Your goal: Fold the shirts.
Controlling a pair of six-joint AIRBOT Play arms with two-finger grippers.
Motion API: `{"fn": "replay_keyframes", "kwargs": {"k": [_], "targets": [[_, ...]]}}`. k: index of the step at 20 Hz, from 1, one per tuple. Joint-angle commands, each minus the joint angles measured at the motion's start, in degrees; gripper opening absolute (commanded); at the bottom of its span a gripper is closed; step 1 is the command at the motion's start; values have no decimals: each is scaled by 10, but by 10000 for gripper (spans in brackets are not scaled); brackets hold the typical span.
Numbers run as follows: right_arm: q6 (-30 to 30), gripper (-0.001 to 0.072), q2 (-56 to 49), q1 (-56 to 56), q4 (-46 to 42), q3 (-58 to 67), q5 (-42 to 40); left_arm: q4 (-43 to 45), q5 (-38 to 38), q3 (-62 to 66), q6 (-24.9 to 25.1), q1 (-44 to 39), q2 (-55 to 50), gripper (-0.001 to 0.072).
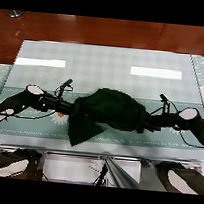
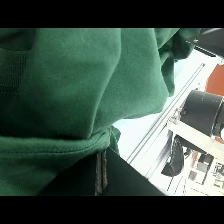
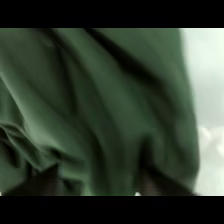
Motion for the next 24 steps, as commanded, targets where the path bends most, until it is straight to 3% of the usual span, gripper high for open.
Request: {"fn": "replay_keyframes", "kwargs": {"k": [1,4,6,10,14,18,22,24], "targets": [[-6,46,-61,31,7,58,-8,0,6,1,0,3,0,18],[-13,40,-58,25,-28,182,54,-1,-17,34,-7,35,5,17],[13,41,-58,19,-85,324,111,-1,-48,106,-28,66,25,17],[59,40,-58,19,-207,685,205,-2,-44,346,-88,127,109,17],[60,40,-30,19,-228,960,257,1,-2,604,-117,202,191,16],[53,40,95,19,-253,960,218,30,26,731,-137,297,276,16],[59,40,194,19,-317,960,196,203,38,755,-176,388,372,17],[64,40,224,19,-321,960,213,296,32,755,-223,395,415,16]]}}
